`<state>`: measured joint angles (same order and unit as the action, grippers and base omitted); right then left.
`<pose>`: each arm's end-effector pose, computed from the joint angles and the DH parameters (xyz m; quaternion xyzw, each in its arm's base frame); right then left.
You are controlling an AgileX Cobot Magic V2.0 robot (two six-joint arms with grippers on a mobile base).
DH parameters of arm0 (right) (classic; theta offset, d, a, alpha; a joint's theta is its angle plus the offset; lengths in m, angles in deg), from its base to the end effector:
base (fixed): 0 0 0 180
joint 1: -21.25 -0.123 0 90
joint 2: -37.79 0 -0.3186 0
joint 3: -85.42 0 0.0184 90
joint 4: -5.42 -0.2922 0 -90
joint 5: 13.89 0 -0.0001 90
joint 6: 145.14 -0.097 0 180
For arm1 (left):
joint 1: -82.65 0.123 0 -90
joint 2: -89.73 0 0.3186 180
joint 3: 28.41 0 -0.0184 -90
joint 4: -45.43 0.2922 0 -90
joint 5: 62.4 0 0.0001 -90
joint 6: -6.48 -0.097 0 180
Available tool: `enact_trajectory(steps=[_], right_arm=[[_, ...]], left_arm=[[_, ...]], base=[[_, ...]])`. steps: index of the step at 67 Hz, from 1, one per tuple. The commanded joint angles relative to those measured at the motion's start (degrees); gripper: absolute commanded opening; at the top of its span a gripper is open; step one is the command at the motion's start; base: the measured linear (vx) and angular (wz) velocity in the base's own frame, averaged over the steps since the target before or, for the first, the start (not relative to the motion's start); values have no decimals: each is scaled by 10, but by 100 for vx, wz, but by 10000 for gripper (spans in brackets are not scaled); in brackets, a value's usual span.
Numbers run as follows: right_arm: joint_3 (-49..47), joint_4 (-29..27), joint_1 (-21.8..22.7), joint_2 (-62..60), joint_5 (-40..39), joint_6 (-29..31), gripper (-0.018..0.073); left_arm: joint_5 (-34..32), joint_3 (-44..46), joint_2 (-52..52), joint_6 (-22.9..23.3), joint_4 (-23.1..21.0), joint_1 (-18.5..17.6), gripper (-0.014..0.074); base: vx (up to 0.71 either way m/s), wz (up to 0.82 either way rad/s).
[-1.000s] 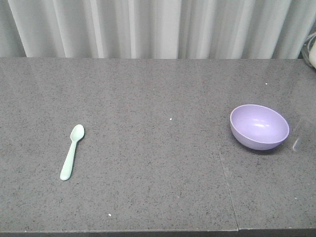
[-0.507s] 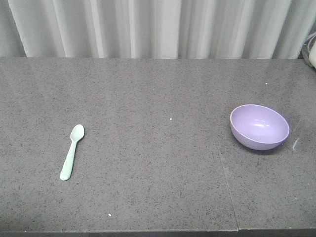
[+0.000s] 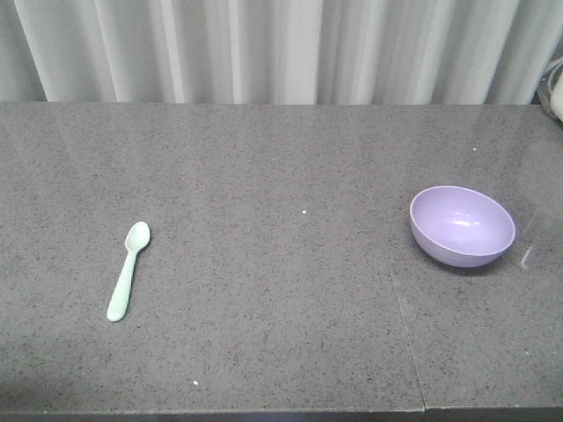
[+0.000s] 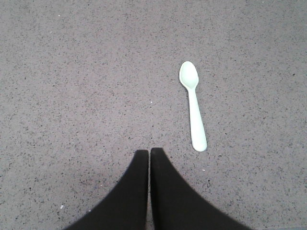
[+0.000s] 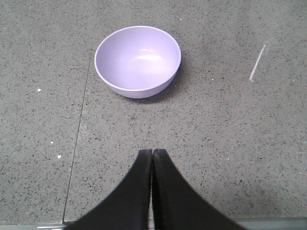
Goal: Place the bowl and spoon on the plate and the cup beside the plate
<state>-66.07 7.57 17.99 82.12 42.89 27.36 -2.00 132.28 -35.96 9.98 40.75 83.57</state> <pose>0.1205 0.0038 0.3875 0.0308 0.9042 0.0214 0.4254 0.1590 -0.0043 0.4146 -0.0402 0.9189 -0.0493 0.3892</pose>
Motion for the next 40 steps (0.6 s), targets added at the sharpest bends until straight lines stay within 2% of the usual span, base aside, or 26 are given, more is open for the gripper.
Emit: enact_trajectory(steps=[1,7,13,25,31,36,40], right_arm=[[-18,3,1,4,-31,6,15],[-18,3,1,4,-31,6,68],[-18,3,1,4,-31,7,146],[-18,3,1,4,-31,9,347],[-18,4,1,4,-33,9,419],[-18,4,1,4,-35,9,451],[-18,4,1,4,-35,9,456]], left_arm=[[-31,20,-2,0,-7,0,8],[-31,20,-2,0,-7,0,41],[-31,20,-2,0,-7,0,111],[-32,20,-2,0,-7,0,363],[-37,20,-2,1,-7,0,484],[-37,20,-2,1,-7,0,559],[-35,20,-2,1,-7,0,584]], base=[[0,0],[0,0],[0,0],[0,0],[0,0],[0,0],[0,0]])
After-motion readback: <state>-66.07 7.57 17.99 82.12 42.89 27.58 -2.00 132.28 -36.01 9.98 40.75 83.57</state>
